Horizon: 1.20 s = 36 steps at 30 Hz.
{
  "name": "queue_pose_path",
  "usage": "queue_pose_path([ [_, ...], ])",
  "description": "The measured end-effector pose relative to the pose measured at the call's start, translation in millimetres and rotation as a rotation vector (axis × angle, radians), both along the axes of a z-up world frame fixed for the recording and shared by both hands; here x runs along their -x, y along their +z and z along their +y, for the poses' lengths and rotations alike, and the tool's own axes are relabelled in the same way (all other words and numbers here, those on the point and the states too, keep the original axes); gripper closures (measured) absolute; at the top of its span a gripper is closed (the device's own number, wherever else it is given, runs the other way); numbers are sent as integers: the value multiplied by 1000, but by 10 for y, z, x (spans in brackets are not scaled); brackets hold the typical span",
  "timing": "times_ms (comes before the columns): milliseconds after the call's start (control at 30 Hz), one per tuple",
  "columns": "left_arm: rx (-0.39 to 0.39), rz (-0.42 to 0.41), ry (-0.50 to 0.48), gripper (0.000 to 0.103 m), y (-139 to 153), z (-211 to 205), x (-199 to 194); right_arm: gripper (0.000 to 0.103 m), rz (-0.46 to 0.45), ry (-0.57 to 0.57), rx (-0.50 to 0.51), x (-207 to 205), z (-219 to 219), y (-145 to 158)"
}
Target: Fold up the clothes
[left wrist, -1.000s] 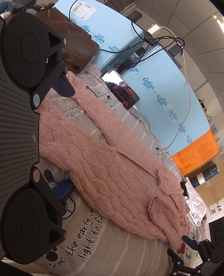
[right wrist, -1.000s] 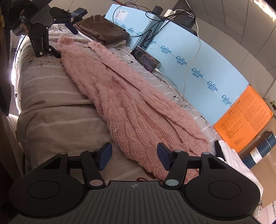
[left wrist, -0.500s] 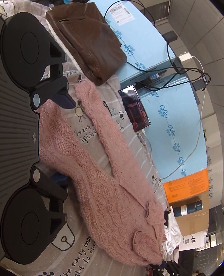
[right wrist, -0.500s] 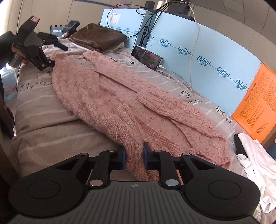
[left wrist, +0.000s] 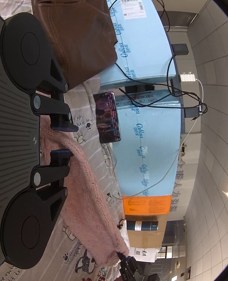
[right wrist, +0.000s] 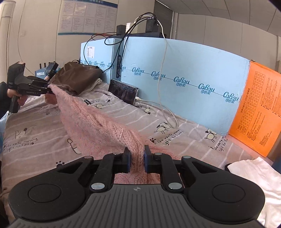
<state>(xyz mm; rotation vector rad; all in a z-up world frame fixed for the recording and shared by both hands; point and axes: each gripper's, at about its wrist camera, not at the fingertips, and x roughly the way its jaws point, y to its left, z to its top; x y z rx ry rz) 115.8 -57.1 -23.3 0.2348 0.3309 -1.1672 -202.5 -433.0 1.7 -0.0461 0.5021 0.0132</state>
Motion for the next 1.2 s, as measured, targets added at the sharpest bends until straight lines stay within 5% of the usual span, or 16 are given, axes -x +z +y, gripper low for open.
queue_pose_path([
  [167,54,239,27,76,-151,-52,-448,90,37,-27,-151,-345,-371,-158],
  [300,90,331,49,41,-300,-45,-576,80,7,-74,-241,-382,-495,-280],
  [333,106,352,51,35,-323,-33,-595,70,-1,-86,-264,-390,-525,-310],
  [567,157,445,101,30,-377,-65,-666,32,-169,-285,-441,-50,-564,-298],
  [667,153,470,154,30,-404,-111,-690,28,-204,-362,-427,211,-450,-318],
  [767,151,440,189,43,-397,-140,-664,23,-157,-397,-343,330,-305,-395],
  [833,148,392,206,86,-372,-154,-608,23,-134,-444,-343,331,-306,-484],
  [867,156,372,215,91,-354,-147,-569,24,-123,-467,-345,331,-310,-528],
  [1033,270,317,183,92,-190,-38,-270,24,-205,-476,-327,300,-274,-511],
  [1200,300,312,201,92,-173,13,-132,23,-96,-209,-45,-197,-51,-353],
])
